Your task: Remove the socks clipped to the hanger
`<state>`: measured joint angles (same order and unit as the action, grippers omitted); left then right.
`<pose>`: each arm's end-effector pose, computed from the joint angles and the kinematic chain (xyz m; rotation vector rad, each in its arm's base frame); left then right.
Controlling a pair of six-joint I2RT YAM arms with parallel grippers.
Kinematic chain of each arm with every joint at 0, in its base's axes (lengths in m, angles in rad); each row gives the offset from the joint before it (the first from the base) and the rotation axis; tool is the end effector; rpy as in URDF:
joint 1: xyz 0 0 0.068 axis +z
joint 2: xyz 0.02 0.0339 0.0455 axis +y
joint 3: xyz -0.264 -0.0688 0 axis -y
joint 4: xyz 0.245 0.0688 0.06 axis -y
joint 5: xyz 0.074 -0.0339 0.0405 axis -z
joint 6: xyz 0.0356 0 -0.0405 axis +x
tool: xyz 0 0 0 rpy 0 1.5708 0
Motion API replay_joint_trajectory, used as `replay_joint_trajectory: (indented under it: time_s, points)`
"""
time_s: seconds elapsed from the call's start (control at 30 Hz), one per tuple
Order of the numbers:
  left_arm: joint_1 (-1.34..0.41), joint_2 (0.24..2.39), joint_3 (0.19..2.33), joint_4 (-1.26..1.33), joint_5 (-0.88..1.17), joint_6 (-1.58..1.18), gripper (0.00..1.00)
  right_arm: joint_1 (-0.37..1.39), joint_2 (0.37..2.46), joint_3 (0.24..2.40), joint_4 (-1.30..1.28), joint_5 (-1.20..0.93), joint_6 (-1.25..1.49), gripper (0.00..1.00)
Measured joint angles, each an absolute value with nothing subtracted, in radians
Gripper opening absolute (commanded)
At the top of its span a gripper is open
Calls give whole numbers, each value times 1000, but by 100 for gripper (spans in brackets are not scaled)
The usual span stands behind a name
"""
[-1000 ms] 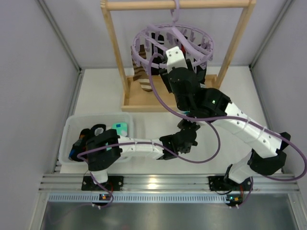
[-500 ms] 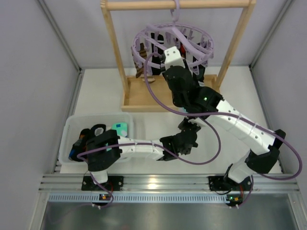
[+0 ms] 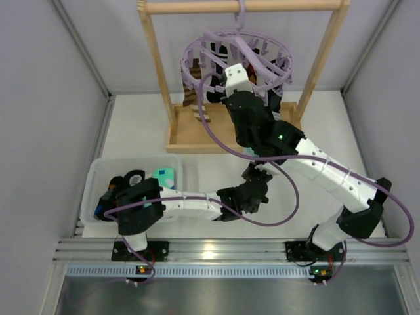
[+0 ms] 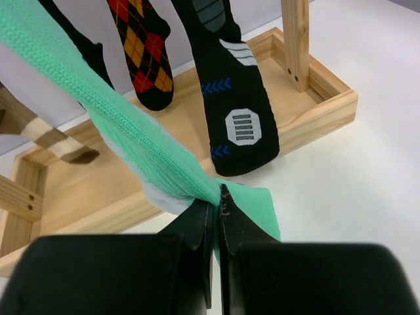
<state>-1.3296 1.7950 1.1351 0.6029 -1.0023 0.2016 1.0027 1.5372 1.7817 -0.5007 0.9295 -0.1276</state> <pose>0.1252 -0.3833 0.2628 0.4551 1.5358 -0.0597 0.1997 0.2599 0.4707 -0.3363 1.6942 -0.2048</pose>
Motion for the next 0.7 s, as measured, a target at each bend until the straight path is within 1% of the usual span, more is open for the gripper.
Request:
replay_joint_trajectory:
  time_s: [0.1, 0.17, 0.2, 0.33, 0.4, 0.5, 0.53, 0.63, 0.7]
  points:
    - [-1330, 1784, 1108, 591, -998, 167, 0, 1003, 1524, 1766, -493, 924, -128, 10]
    - [-1330, 1772, 1088, 574, -999, 144, 0, 1003, 1516, 1761, -488, 921, -127, 13]
    - [-1330, 1765, 1079, 564, -1000, 131, 0, 1003, 1512, 1760, -486, 918, -127, 16]
    - [-1330, 1710, 1052, 488, -1009, 85, 0, 1003, 1494, 1744, -474, 909, -122, 42]
    - [-1330, 1665, 1047, 440, -1016, 61, 0, 1003, 1486, 1733, -472, 903, -114, 44]
    - [-1326, 1571, 1047, 339, -1036, -4, 0, 1003, 1469, 1710, -472, 887, -100, 54]
    - [-1323, 1536, 1047, 295, -1042, -28, 0, 1003, 1459, 1700, -472, 879, -94, 65]
    - [-1309, 1439, 1051, 142, -1061, -132, 0, 1003, 1418, 1658, -472, 843, -75, 70]
    - [-1296, 1372, 1050, 30, -1068, -205, 0, 1002, 1383, 1631, -476, 818, -60, 70]
